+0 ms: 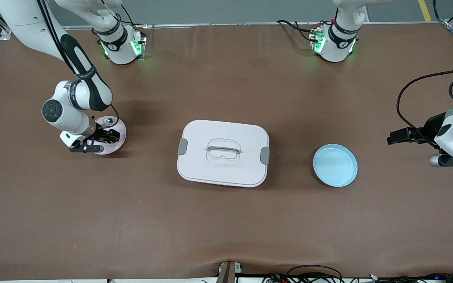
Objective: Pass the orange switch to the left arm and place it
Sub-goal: 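Close the right gripper on the black-and-orange switch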
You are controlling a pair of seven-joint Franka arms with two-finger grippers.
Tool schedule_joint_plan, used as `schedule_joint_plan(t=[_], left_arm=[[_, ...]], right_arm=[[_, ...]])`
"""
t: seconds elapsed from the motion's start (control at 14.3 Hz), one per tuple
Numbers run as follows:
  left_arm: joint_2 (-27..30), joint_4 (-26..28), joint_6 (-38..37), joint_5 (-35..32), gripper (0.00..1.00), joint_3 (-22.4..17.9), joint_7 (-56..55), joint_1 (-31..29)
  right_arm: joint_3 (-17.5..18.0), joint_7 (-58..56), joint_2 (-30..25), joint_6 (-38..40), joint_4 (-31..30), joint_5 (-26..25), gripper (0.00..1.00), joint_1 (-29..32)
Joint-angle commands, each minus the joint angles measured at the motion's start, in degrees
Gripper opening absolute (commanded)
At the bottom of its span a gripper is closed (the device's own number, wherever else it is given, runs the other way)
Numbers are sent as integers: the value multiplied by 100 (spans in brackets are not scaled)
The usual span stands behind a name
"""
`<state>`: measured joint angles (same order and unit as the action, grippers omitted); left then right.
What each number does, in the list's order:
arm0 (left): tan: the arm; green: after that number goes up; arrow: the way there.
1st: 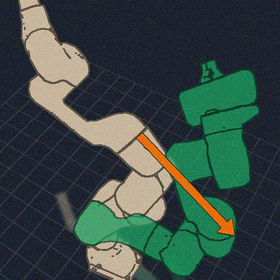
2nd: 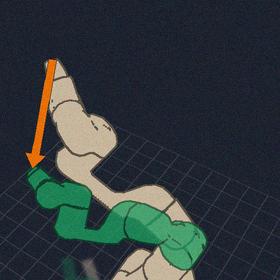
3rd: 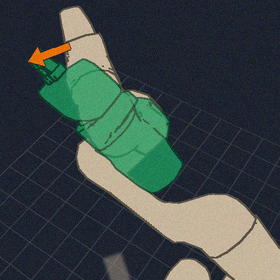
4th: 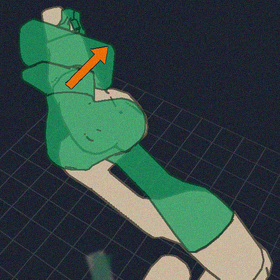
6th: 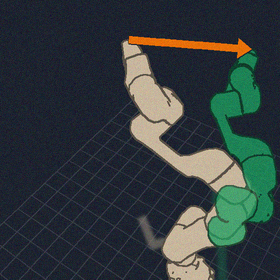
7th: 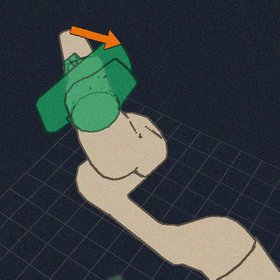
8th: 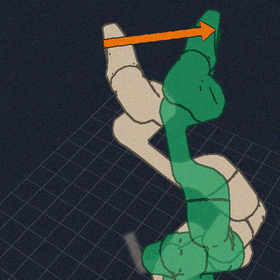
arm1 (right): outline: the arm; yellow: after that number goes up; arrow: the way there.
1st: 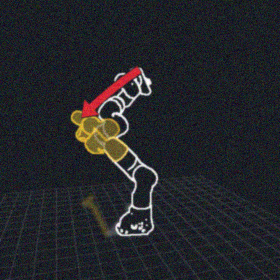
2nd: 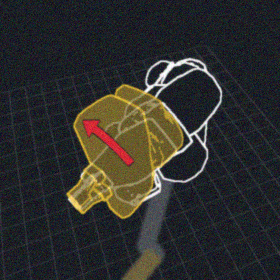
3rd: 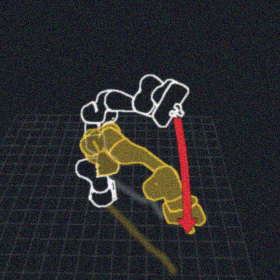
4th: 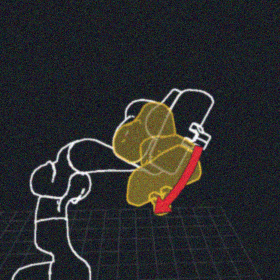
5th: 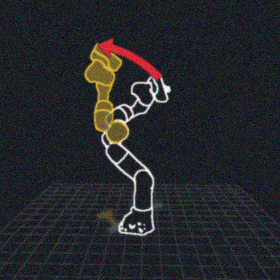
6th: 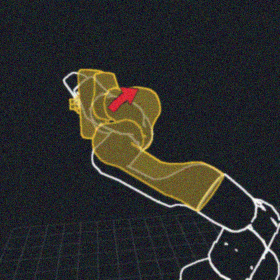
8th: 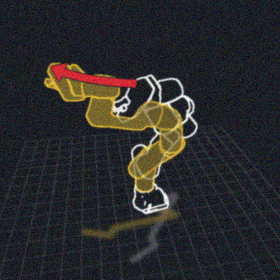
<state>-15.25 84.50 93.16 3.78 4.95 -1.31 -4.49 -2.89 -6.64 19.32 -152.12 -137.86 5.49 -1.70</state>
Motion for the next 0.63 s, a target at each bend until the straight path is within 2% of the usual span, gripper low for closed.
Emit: schedule_joint_plan(t=[0.0,0.07,0.14,0.42,0.56], left_arm=[[31,-4,9,79,100,-3,-27,45],[40,-12,0,87,100,-3,-27,45],[31,-13,9,88,100,-3,-27,53],[22,-13,9,88,100,-3,-36,106],[14,-4,17,88,100,-3,-45,115]], right_arm=[[-1,-75,19,42,31,101,34,-14],[-1,-83,10,42,31,110,21,-23],[-1,-83,10,42,31,101,12,-23],[-1,-75,-33,59,40,101,10,-41],[8,-48,-156,331,49,101,10,-49]])
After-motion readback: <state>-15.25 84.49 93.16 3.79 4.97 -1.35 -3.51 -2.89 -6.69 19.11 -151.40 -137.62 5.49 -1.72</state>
